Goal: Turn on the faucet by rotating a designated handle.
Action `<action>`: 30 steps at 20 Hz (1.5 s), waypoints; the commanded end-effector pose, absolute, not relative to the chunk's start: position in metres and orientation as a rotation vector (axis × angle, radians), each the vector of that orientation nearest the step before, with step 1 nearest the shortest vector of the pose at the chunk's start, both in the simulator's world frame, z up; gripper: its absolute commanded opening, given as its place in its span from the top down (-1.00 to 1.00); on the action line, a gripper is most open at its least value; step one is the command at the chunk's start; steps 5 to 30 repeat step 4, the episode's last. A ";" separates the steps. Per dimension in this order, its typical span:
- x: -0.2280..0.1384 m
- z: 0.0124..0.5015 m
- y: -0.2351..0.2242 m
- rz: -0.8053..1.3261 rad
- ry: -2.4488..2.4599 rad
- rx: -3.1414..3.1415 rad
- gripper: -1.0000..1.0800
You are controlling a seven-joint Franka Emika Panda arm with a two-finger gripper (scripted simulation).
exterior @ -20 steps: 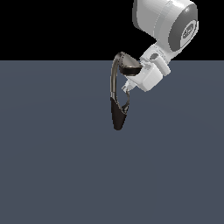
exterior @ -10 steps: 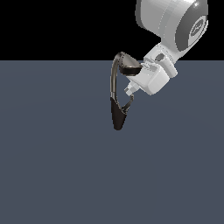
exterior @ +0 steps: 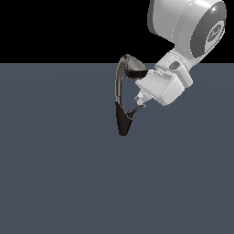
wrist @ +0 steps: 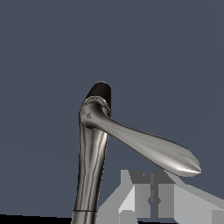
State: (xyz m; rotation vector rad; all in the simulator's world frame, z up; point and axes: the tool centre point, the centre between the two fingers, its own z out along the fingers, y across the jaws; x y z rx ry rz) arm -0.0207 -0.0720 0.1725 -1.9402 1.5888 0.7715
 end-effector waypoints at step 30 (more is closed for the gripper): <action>-0.039 0.137 -0.107 0.793 1.634 -1.915 1.00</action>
